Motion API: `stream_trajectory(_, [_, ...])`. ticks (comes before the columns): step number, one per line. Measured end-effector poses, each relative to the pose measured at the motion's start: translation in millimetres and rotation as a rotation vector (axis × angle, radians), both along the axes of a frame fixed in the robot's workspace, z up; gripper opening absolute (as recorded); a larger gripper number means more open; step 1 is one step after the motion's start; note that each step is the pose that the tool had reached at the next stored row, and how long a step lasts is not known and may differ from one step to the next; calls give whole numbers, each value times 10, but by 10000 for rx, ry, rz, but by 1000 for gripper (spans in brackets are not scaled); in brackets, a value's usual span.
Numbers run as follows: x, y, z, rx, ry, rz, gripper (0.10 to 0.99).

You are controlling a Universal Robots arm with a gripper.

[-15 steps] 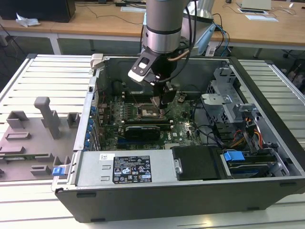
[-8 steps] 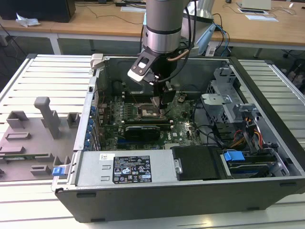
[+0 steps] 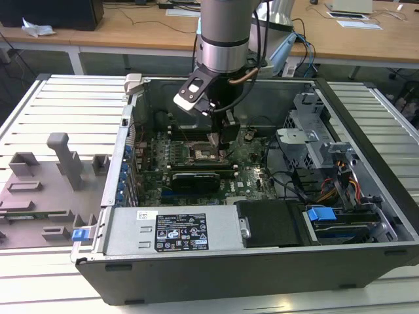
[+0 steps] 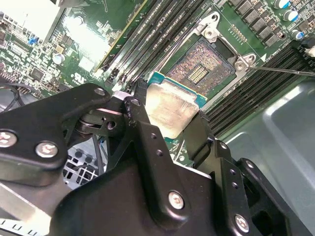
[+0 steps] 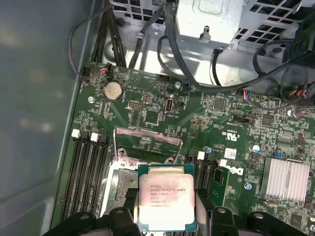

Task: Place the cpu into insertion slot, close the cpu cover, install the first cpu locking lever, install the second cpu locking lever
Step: 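Place the cpu into insertion slot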

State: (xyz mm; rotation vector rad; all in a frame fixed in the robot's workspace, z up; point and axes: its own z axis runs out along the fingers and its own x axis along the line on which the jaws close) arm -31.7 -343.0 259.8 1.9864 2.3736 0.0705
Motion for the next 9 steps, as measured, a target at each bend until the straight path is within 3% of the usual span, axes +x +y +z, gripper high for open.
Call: stream_trajectory(9, [0, 0, -5, -70, 2, -1019, 545])
